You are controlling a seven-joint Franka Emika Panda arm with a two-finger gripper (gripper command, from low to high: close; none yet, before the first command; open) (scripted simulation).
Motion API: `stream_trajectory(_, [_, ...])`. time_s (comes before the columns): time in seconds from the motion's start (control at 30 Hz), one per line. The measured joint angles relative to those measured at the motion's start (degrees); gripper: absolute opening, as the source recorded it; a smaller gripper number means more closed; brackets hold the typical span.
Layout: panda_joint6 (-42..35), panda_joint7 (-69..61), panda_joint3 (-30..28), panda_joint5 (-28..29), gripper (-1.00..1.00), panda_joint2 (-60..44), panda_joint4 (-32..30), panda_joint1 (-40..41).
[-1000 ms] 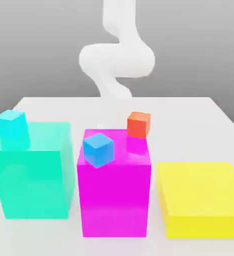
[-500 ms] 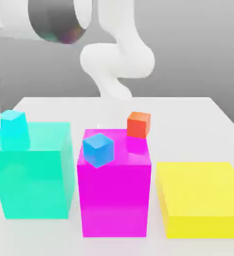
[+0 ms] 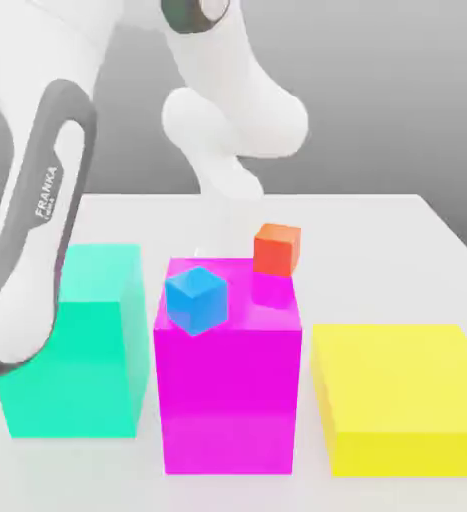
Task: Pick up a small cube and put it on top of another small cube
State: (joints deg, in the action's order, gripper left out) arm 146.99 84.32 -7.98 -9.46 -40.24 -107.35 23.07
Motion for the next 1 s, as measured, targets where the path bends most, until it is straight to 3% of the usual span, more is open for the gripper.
stream_trajectory(0.27, [-1.1, 0.1, -0.4, 0.0, -1.00, 1.5, -0.4, -0.3])
stream_trajectory(0.77, [-17.0, 5.7, -6.4, 6.7, -1.00, 32.2, -14.7, -1.8])
stream_trajectory(1.0, [-24.0, 10.0, -6.6, 11.3, -1.00, 47.2, -22.3, 0.1])
